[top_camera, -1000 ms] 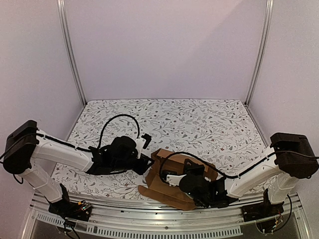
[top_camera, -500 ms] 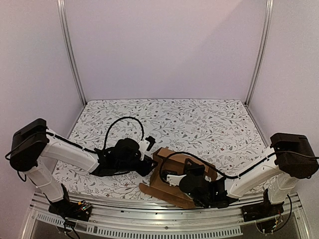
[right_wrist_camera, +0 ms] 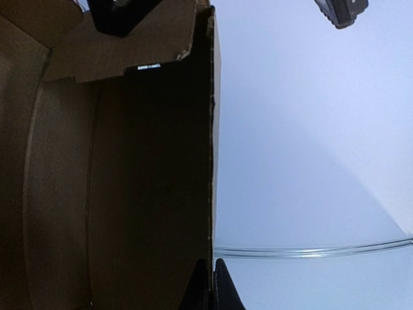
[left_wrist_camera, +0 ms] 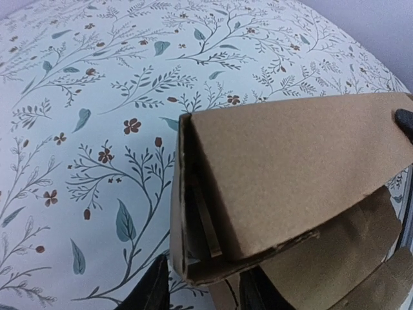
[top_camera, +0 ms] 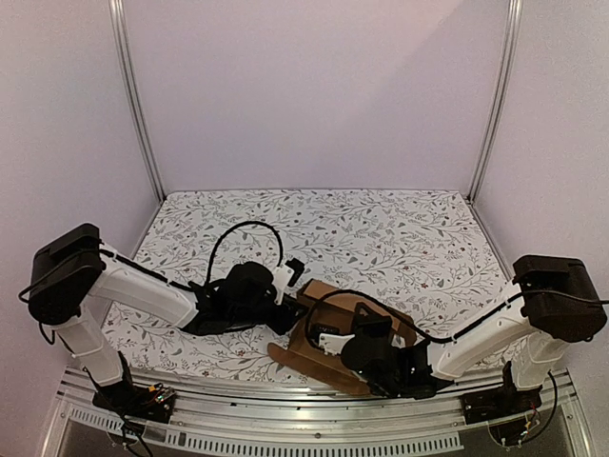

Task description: Fold the paper box

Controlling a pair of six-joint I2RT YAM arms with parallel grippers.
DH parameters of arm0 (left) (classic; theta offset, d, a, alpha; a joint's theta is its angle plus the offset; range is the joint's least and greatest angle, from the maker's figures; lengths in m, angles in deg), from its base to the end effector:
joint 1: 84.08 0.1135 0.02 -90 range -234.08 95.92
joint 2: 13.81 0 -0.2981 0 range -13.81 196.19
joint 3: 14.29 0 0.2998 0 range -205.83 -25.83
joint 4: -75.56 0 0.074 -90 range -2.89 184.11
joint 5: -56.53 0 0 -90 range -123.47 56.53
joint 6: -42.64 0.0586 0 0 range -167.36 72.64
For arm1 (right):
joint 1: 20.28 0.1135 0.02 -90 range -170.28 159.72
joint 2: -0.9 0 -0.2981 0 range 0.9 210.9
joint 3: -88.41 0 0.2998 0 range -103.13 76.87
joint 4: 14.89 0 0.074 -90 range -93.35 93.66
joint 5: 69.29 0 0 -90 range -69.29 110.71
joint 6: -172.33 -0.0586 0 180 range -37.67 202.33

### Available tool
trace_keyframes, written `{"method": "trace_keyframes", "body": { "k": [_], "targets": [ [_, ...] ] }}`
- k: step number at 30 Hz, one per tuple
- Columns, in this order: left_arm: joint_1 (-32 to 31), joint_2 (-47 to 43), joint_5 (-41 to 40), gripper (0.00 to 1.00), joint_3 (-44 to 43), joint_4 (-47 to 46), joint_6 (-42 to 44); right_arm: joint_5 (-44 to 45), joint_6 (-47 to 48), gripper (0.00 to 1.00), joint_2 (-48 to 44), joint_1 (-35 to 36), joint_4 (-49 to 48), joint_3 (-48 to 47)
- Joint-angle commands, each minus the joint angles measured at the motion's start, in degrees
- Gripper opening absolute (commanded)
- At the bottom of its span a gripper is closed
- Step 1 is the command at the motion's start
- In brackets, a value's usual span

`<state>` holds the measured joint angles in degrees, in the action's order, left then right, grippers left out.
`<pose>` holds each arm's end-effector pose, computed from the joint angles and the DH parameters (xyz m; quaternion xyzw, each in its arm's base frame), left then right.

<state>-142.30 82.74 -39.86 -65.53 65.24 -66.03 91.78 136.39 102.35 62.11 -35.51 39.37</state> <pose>0.2021 -0.3138 0.1207 0.2754 0.8421 -0.2480 0.3919 0.1001 0.3308 0.1191 -0.5554 0.5263 -0.3955 0.5081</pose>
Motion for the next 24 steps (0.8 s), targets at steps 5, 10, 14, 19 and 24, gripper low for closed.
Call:
{"method": "trace_keyframes", "body": {
  "k": [5, 10, 14, 19, 24],
  "targets": [
    [1.12, 3.11, 0.78, 0.32, -3.28, -4.44, 1.30, -1.89, -1.54, 0.00, 0.27, 1.68, -0.88, -0.57],
    [1.13, 4.02, 1.52, 0.27, -3.70, -6.29, 0.92, -2.00, -2.97, 0.00, 0.01, 1.80, -0.27, -0.47],
    [1.11, 4.22, 2.01, 0.26, -3.96, -7.76, 0.37, -1.77, -3.76, 0.00, 0.25, 1.81, 0.36, -0.65],
    [0.81, 4.92, 2.50, 0.28, -4.39, -9.07, -0.22, -1.66, -5.28, 0.00, 1.05, 1.80, 1.83, -0.82],
    [0.26, 5.44, 2.69, 0.32, -4.51, -9.43, -0.48, -1.45, -8.18, 0.00, 1.78, 1.11, 5.20, -1.36]
  ]
}}
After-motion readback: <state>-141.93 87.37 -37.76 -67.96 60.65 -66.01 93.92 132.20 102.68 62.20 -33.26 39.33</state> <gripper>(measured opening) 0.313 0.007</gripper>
